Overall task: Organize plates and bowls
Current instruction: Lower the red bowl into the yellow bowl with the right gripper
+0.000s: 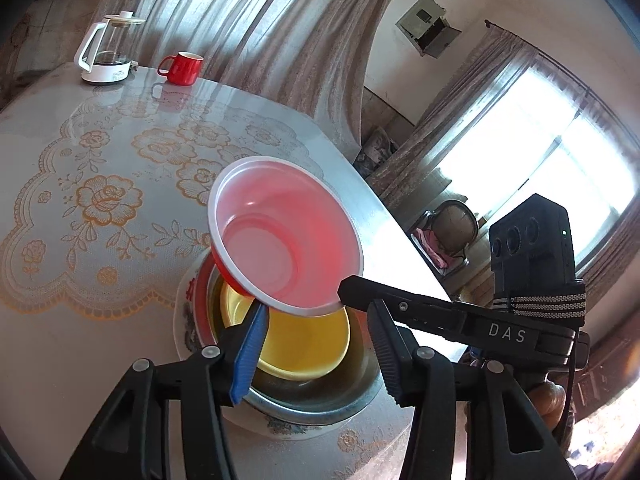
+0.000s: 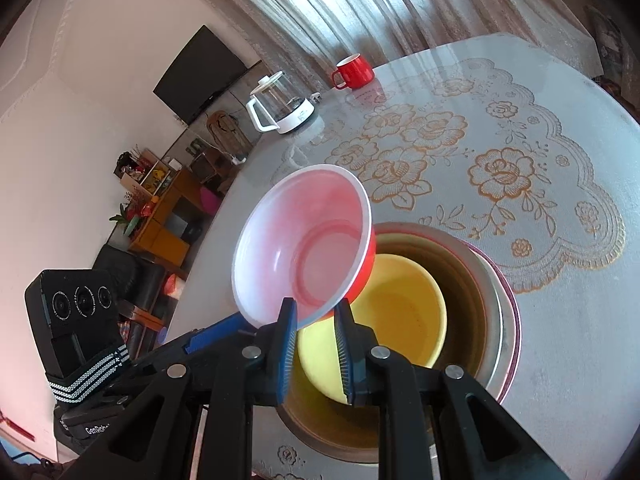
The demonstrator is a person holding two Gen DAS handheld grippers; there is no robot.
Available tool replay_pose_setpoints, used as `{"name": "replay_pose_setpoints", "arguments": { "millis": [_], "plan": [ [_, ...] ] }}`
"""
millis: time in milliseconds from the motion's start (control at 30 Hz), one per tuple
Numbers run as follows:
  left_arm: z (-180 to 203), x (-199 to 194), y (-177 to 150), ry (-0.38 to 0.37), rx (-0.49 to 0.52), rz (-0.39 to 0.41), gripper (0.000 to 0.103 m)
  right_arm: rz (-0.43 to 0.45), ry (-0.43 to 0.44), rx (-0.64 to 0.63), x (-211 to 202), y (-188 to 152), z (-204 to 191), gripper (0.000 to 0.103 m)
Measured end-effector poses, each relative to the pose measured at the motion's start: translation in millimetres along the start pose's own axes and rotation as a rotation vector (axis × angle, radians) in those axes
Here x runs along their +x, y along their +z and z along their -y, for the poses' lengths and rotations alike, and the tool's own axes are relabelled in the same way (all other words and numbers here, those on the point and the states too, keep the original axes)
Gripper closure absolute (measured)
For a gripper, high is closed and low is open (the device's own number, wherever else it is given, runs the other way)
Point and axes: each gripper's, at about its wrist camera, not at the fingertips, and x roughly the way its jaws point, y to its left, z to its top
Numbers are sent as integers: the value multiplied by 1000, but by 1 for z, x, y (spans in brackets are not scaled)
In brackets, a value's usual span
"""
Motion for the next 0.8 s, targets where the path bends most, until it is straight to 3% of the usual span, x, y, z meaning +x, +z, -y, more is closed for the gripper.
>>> {"name": "replay_pose_setpoints", "arguments": {
  "millis": [333, 800],
  "plan": [
    [8, 5, -12, 4, 21, -38, 51, -11, -4, 38, -10, -18, 11, 85],
    [17, 11, -24, 85, 76, -52, 51, -43, -21, 73, -8, -33, 23, 85]
  ]
}}
